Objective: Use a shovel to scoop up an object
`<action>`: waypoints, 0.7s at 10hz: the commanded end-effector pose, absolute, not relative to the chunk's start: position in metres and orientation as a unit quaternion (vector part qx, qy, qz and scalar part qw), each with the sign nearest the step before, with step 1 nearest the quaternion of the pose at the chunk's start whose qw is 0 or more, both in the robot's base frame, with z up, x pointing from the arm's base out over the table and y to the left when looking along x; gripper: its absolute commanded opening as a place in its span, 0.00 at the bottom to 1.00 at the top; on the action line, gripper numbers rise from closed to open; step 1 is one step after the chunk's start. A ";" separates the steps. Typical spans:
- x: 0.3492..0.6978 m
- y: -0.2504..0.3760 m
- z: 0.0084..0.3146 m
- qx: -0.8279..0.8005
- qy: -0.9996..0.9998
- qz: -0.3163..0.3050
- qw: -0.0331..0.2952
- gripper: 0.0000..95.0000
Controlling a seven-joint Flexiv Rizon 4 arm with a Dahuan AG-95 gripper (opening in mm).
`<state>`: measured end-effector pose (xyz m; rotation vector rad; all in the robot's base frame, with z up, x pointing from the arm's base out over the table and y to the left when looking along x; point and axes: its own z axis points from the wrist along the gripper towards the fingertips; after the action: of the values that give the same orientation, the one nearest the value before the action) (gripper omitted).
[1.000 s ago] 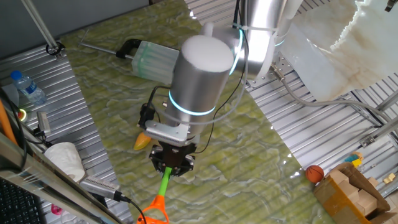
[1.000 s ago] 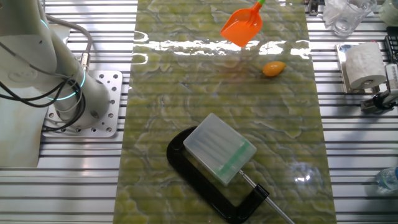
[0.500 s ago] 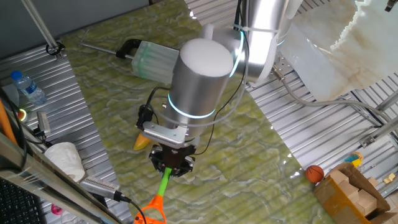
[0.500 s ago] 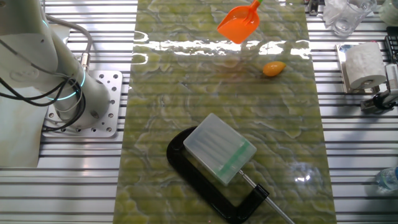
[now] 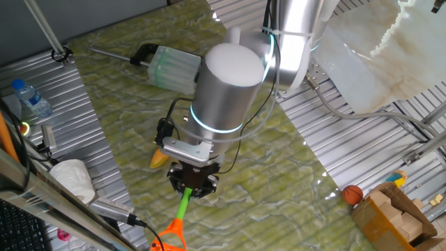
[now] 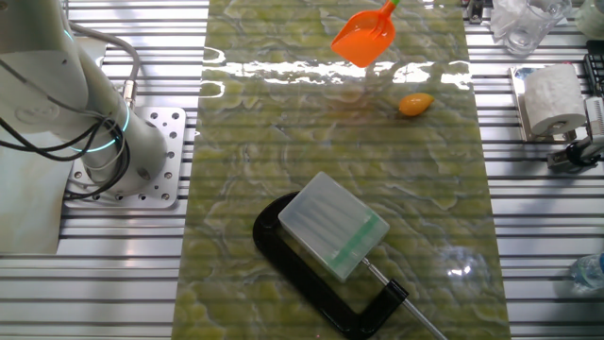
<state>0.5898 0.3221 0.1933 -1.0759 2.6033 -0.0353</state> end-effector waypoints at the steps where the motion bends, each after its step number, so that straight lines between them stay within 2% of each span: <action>1: 0.589 0.322 0.193 -0.347 0.930 -0.038 0.114 0.00; 2: 0.589 0.322 0.193 -0.365 0.923 -0.049 0.112 0.00; 4: 0.589 0.322 0.193 -0.400 0.907 -0.026 0.131 0.00; 7: 0.589 0.322 0.193 -0.451 0.882 -0.031 0.132 0.00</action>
<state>0.5894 0.3223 0.1937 -1.0762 2.7537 -0.1226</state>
